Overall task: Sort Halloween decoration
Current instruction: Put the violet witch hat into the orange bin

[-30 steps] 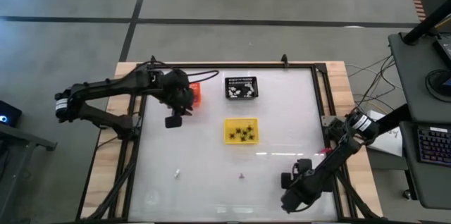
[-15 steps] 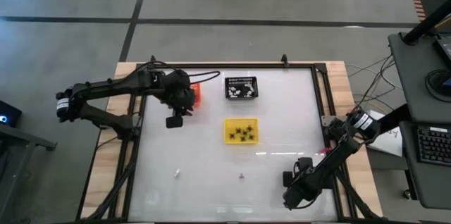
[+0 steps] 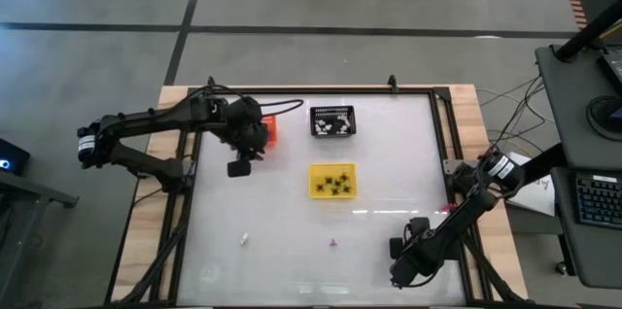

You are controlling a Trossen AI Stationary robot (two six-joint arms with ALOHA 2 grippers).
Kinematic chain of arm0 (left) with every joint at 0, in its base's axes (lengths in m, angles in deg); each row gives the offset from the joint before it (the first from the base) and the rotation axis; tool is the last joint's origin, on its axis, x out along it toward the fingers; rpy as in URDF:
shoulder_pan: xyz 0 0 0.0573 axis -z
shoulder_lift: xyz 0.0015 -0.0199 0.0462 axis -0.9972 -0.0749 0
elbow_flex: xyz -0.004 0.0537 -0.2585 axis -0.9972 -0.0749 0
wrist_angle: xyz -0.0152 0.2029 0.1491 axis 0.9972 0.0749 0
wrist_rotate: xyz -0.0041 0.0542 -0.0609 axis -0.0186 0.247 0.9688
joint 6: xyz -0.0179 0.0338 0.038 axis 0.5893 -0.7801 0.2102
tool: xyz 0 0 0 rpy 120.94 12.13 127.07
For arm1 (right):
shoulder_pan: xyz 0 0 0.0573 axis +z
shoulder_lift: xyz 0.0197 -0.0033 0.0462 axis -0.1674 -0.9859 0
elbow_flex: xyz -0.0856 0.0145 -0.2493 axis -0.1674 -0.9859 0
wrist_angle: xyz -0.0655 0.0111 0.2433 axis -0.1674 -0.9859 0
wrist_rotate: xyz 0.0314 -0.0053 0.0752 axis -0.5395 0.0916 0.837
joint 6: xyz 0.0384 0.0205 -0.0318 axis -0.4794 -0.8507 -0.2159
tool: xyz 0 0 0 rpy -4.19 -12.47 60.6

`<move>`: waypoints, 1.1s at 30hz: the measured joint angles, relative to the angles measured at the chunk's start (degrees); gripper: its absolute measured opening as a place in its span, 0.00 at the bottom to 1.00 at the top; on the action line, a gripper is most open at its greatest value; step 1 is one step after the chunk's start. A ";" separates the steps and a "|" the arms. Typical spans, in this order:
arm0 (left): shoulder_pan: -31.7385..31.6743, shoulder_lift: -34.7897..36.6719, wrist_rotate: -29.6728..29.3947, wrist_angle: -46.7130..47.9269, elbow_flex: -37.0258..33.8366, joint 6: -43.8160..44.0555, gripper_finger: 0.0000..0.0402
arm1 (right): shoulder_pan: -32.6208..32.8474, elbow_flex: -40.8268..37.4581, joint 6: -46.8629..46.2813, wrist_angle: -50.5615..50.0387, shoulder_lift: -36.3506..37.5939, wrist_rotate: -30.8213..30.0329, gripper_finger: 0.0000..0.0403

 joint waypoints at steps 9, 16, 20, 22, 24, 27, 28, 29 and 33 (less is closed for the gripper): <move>0.00 0.28 -0.08 1.36 0.00 -0.02 0.20 | -0.02 5.48 0.12 -4.43 -0.01 0.38 0.02; -0.06 1.70 -4.76 1.42 0.00 -0.07 0.20 | -0.45 9.93 0.28 -5.15 -0.01 -4.81 0.02; -0.09 3.02 -8.70 1.47 0.00 -0.07 0.20 | -2.47 12.68 1.58 -5.07 -0.01 -11.03 0.02; -0.09 3.75 -9.69 1.52 0.01 -0.07 0.20 | -3.76 14.31 3.12 -5.01 -0.01 -16.34 0.02; -0.09 4.44 -10.80 1.59 0.00 -0.07 0.20 | -5.17 15.83 4.76 -4.88 -0.01 -21.85 0.02; -0.13 5.40 -12.61 2.50 0.02 -0.15 0.20 | -7.58 17.58 7.54 -4.86 0.04 -29.16 0.02; -0.17 5.77 -13.37 2.91 0.02 -0.30 0.20 | -8.45 18.05 8.78 -4.94 0.04 -30.75 0.02; -0.17 6.14 -14.25 3.26 0.02 -0.37 0.20 | -9.38 18.51 10.17 -5.01 0.04 -31.88 0.02; -0.22 7.42 -18.54 4.47 0.02 -0.93 0.20 | -13.33 20.41 18.21 -4.79 0.06 -33.73 0.02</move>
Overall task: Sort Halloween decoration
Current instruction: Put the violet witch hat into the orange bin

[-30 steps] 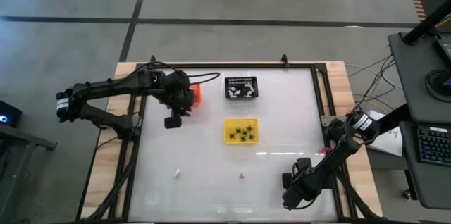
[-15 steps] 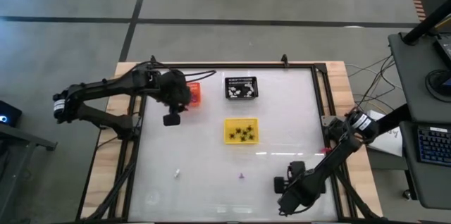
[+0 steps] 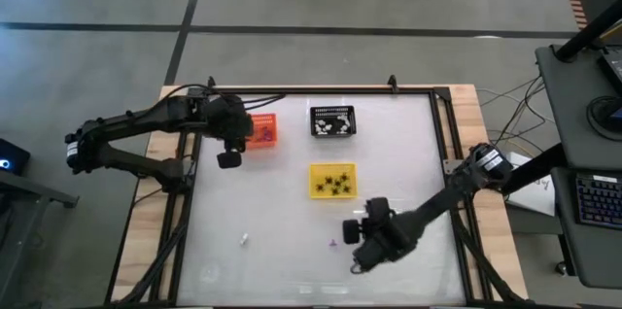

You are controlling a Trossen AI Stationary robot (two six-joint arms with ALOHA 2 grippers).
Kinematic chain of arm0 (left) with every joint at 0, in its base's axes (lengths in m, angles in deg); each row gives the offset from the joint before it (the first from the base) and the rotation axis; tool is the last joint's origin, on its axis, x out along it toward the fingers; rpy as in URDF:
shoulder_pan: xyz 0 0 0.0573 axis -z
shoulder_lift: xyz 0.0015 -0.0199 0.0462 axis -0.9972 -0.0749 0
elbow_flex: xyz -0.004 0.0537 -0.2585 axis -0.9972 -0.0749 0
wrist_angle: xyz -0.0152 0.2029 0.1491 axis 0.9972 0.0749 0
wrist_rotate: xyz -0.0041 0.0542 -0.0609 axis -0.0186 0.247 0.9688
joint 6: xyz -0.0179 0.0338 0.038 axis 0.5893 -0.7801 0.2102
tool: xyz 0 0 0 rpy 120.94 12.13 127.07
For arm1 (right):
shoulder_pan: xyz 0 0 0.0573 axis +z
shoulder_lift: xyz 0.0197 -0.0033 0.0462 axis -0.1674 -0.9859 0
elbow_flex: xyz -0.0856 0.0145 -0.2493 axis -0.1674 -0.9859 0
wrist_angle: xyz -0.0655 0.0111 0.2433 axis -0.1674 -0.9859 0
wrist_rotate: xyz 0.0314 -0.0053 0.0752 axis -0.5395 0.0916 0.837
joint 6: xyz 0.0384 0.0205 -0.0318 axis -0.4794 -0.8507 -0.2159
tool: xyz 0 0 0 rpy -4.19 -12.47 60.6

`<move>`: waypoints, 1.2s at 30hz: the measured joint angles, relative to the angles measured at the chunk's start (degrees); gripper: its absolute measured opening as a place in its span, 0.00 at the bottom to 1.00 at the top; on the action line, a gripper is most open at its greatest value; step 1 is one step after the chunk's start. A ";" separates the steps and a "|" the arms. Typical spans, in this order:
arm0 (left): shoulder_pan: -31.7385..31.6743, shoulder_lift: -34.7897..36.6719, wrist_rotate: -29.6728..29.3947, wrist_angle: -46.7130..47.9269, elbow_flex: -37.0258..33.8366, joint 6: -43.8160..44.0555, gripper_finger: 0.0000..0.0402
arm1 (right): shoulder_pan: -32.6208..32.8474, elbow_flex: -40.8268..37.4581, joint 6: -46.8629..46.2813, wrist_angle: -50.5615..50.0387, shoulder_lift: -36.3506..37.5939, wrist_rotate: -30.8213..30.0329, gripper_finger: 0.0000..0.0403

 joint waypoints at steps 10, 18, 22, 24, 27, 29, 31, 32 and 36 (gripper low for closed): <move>-0.39 2.53 -2.58 2.60 0.00 -0.17 0.20 | -10.99 4.39 22.46 2.01 0.04 -6.10 0.02; -0.49 4.18 -9.25 3.09 0.00 -0.19 0.20 | -21.10 4.58 44.68 15.22 0.04 -6.98 0.02; -1.28 4.82 -9.83 3.06 0.00 -0.19 0.20 | -26.31 4.58 54.89 21.91 0.04 -4.78 0.02; -1.91 5.16 -9.83 3.05 0.00 -0.19 0.20 | -28.81 4.58 58.92 24.95 0.04 -2.66 0.02; -3.19 5.48 -10.02 2.99 0.00 -0.19 0.20 | -32.11 4.58 64.94 28.97 0.04 -0.52 0.02; -4.22 5.56 -10.01 2.98 0.00 -0.19 0.20 | -34.19 4.58 68.38 31.13 0.06 0.01 0.02; -5.32 5.63 -10.03 2.96 0.00 -0.19 0.20 | -36.36 4.58 71.62 33.03 0.08 2.46 0.02; -5.93 5.63 -10.03 2.94 0.00 -0.19 0.20 | -37.54 4.58 72.84 34.16 0.08 3.97 0.02; -8.49 5.63 -10.03 2.88 0.00 -0.17 0.20 | -41.76 4.58 78.27 40.24 -0.55 9.69 0.02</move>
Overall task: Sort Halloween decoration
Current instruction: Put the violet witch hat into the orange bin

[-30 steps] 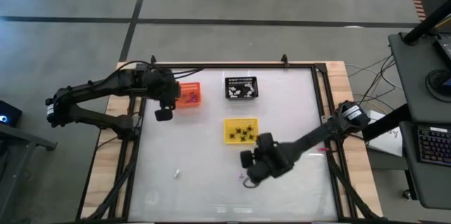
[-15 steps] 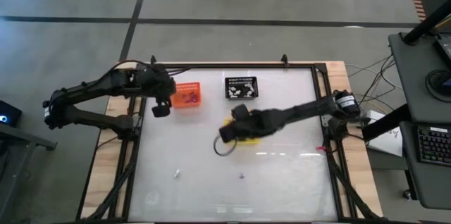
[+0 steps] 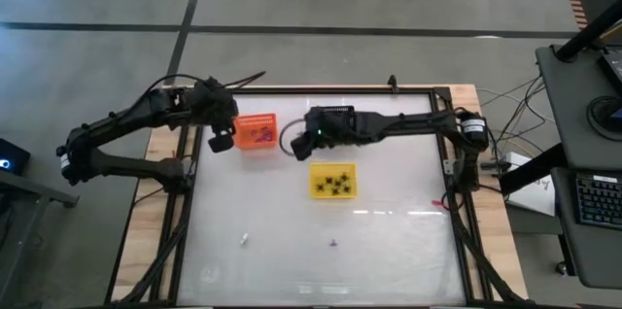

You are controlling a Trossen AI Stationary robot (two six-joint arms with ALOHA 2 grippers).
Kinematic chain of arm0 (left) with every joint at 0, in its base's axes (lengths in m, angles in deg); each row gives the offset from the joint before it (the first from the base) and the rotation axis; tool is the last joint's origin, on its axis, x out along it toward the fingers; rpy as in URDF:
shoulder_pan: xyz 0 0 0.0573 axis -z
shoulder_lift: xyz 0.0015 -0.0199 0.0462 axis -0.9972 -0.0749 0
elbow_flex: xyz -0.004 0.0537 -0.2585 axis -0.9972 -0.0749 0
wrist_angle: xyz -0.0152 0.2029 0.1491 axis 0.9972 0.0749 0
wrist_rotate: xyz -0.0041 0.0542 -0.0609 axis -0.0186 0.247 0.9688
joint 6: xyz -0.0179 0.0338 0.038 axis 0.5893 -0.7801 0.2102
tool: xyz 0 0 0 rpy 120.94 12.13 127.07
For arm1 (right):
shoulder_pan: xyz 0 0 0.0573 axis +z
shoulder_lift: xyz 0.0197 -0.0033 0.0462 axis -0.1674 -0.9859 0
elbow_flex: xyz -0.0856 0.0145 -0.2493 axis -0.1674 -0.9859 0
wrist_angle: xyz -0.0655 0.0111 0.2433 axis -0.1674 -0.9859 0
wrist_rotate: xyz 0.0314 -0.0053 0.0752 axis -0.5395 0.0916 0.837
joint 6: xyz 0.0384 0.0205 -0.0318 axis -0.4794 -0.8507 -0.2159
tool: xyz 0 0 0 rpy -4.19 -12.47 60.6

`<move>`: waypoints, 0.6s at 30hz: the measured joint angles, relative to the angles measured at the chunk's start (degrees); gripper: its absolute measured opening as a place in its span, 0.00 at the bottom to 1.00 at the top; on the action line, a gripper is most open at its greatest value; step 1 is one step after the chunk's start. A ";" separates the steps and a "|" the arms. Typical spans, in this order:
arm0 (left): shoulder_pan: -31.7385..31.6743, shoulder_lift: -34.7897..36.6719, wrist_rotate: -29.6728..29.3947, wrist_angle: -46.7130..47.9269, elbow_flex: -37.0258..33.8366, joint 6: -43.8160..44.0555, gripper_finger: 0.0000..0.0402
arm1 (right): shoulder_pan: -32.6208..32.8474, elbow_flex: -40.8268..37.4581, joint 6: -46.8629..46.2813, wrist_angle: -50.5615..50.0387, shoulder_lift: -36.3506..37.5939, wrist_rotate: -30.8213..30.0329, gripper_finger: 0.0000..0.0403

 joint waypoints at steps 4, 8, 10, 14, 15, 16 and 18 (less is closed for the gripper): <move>-1.97 0.00 0.01 0.00 0.00 1.09 0.20 | -3.55 -0.04 3.91 6.63 -1.01 6.08 0.02; -3.04 0.01 0.06 -0.05 0.00 2.83 0.20 | -6.53 -0.04 5.84 11.41 -2.36 11.74 0.02; -3.16 0.00 0.06 -0.21 0.00 3.87 0.20 | -7.58 -0.07 7.03 13.31 -3.37 14.20 0.02; -3.40 0.00 0.04 -0.47 0.00 5.80 0.20 | -8.99 -0.07 8.10 18.19 -5.30 17.96 0.02; -3.46 0.00 0.04 -0.46 0.00 6.30 0.20 | -9.46 -0.07 8.47 19.30 -5.76 19.06 0.02; -3.46 0.00 0.04 -0.43 0.00 6.91 0.20 | -9.89 -0.07 8.84 19.70 -6.21 20.26 0.02; -3.51 0.02 -0.14 -0.48 0.00 8.16 0.20 | -10.65 -0.07 9.31 22.75 -7.42 22.34 0.02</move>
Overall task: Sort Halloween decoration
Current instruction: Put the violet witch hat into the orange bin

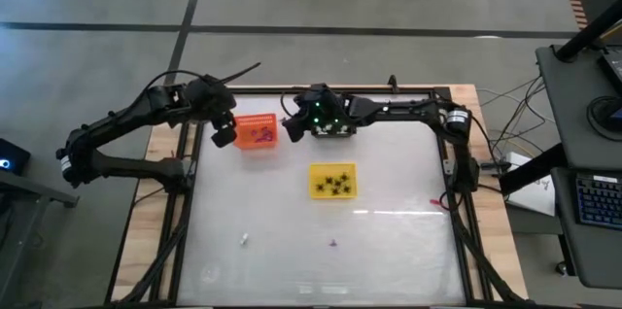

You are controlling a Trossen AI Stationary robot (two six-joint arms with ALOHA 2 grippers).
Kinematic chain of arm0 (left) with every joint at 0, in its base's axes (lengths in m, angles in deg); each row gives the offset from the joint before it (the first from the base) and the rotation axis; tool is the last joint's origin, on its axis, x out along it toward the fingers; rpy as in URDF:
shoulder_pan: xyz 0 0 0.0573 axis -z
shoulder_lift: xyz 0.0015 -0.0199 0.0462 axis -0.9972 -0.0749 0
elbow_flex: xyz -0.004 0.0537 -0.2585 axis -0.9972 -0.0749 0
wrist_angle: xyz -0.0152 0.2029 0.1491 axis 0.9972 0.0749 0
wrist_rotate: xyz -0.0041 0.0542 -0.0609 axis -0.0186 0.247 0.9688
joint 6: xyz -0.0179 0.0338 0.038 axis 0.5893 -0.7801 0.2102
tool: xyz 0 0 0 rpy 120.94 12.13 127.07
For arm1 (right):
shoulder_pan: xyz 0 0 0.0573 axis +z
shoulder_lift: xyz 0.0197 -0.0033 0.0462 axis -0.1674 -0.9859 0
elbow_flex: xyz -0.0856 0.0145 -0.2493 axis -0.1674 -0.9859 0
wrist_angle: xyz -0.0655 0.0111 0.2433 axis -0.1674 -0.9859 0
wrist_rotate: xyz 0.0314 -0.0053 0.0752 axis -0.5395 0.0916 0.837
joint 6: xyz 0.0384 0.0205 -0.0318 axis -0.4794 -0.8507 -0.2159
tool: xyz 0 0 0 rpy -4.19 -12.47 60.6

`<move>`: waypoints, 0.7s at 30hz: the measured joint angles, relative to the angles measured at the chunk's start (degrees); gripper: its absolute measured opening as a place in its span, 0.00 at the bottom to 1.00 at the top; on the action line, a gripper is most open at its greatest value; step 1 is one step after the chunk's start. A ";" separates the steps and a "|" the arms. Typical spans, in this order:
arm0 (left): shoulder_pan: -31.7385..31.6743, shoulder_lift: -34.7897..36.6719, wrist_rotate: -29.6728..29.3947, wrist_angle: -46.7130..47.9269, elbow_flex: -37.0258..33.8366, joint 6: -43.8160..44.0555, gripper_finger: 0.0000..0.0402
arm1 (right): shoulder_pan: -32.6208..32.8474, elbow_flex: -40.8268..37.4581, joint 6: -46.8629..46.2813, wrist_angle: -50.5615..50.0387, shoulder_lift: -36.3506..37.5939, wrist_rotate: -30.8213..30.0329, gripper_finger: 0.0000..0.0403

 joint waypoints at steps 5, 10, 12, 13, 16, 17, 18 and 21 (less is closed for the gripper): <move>-0.02 0.00 -2.75 -0.41 0.00 3.27 0.20 | -1.06 0.00 0.10 4.42 -2.47 2.54 0.02; -0.02 0.00 -3.28 -0.54 0.00 6.15 0.20 | -2.06 0.00 0.25 10.53 -4.77 6.94 0.02; -0.02 0.00 -3.29 -0.62 0.00 7.14 0.20 | -2.38 0.00 0.23 11.19 -5.08 7.65 0.02; -0.02 0.00 -3.32 -0.65 0.00 7.73 0.20 | -2.45 0.00 0.27 11.48 -5.10 7.67 0.02; -0.02 0.00 -3.30 -0.76 0.00 9.50 0.20 | -2.95 0.00 1.14 12.67 -5.08 7.80 0.02; -0.02 0.00 -3.29 -0.81 0.00 9.86 0.20 | -3.17 0.00 1.12 13.12 -5.08 7.83 0.02; -0.02 0.00 -3.30 -0.85 0.00 10.15 0.20 | -3.33 0.00 1.13 13.42 -5.08 7.80 0.02; -0.02 0.00 -3.29 -1.00 0.00 11.51 0.20 | -3.48 0.00 1.19 13.75 -5.08 7.64 0.02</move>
